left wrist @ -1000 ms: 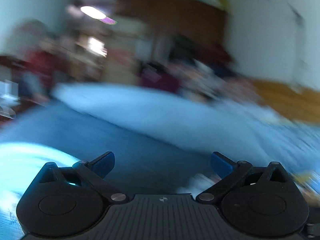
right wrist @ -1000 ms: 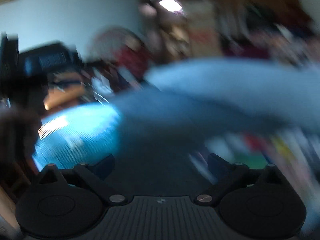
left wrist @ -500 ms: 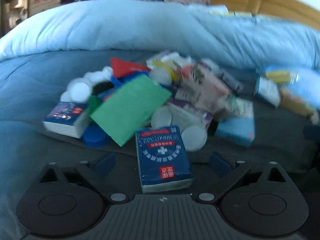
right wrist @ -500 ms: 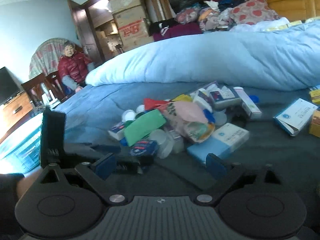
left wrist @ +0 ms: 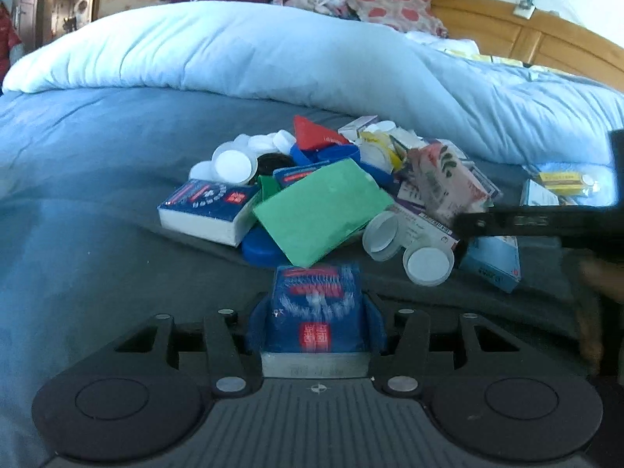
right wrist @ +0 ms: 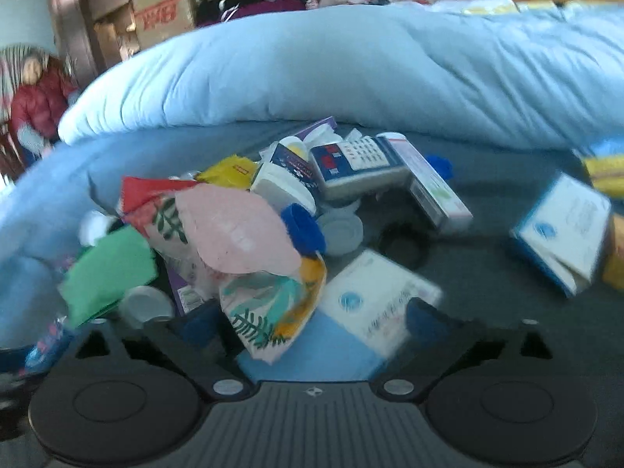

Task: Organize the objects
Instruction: 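Grasp a blue tissue pack with the left tool while the right tool grasps a clear round lid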

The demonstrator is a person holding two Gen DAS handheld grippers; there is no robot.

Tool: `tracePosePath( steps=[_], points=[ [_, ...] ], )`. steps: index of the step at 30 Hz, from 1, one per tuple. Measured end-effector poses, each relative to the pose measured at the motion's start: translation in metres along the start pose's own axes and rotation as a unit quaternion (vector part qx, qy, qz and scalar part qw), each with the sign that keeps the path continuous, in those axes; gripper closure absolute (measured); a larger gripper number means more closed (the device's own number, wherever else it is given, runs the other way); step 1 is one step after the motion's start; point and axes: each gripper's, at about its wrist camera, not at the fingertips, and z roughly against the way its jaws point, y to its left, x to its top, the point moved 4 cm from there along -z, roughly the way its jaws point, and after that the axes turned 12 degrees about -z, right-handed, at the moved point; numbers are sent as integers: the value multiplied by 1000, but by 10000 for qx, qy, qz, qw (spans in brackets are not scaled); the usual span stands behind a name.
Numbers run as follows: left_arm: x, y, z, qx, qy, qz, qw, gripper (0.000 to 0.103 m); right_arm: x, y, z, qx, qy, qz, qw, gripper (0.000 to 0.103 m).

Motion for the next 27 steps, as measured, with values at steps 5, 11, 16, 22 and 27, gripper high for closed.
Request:
tracePosePath(
  steps=[5, 11, 16, 22, 27],
  points=[
    [5, -2, 3, -93, -140, 58, 9998, 47, -10, 0, 22, 365, 164, 67, 9992, 66],
    [6, -5, 9, -86, -237, -2, 9997, 47, -39, 5, 63, 559, 345, 210, 9976, 74],
    [4, -8, 22, -55, -315, -218, 9993, 42, -21, -19, 60, 180, -155, -516, 9984, 16],
    [0, -1, 16, -7, -183, -197, 9996, 32, -18, -22, 17, -25, 481, -903, 9947, 15],
    [-7, -3, -7, -122, 24, -241, 9996, 28, -34, -28, 69, 257, -163, -998, 9945, 20]
  ],
)
